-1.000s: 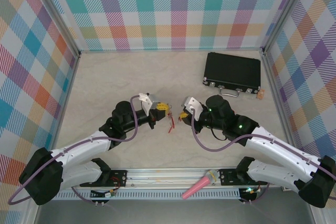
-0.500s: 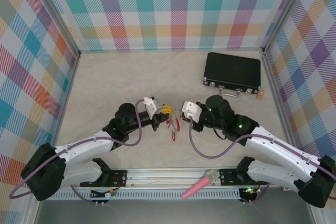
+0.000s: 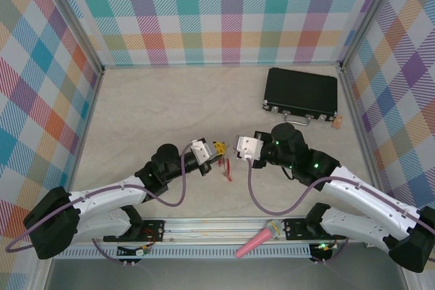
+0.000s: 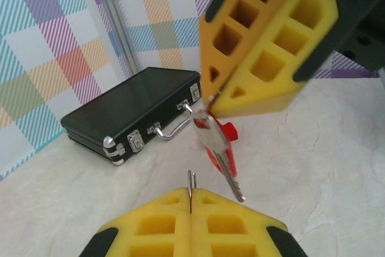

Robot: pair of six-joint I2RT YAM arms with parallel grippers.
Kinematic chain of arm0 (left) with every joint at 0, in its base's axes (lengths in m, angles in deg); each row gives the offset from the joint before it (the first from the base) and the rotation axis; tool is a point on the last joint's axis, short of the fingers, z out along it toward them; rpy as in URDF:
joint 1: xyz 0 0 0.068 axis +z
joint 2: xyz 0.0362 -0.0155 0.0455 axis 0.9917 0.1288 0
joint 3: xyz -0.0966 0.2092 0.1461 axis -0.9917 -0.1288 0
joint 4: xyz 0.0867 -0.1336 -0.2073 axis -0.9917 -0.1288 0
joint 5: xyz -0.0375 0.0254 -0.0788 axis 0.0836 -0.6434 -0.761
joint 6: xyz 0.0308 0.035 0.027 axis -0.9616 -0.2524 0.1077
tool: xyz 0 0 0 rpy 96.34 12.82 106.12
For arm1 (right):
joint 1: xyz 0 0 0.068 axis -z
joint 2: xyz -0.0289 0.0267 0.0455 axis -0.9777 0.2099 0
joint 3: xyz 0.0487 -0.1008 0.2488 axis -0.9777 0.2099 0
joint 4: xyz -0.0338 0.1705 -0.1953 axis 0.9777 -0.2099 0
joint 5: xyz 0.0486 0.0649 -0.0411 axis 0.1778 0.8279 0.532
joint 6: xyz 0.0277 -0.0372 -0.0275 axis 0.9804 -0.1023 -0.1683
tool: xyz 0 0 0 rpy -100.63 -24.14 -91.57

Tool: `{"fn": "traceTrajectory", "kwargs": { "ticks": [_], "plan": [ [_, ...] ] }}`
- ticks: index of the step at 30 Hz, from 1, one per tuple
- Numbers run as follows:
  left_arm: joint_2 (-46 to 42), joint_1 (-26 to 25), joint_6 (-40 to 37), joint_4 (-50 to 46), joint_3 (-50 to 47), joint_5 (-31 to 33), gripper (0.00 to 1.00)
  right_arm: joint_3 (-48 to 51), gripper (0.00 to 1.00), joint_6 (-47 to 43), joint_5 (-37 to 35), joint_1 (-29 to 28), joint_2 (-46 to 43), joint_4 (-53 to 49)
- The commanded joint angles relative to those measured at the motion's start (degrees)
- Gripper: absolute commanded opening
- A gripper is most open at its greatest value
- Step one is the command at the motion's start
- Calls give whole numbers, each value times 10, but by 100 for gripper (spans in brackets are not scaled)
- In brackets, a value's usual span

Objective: Put the keys on the keyring

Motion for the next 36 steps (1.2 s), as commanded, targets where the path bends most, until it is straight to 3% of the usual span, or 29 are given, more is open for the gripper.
{"fn": "traceTrajectory", "kwargs": {
  "ticks": [1, 12, 36],
  "plan": [
    [-14, -27, -63, 22, -5, 48, 0, -3, 0, -51, 0, -7, -8, 18],
    [-22, -49, -99, 38, -23, 84, 0, 17, 0, -109, -32, -33, -5, 21],
    [-36, -55, -100, 29, -27, 81, 0, 30, 0, -95, -50, -54, 26, 46]
  ]
}}
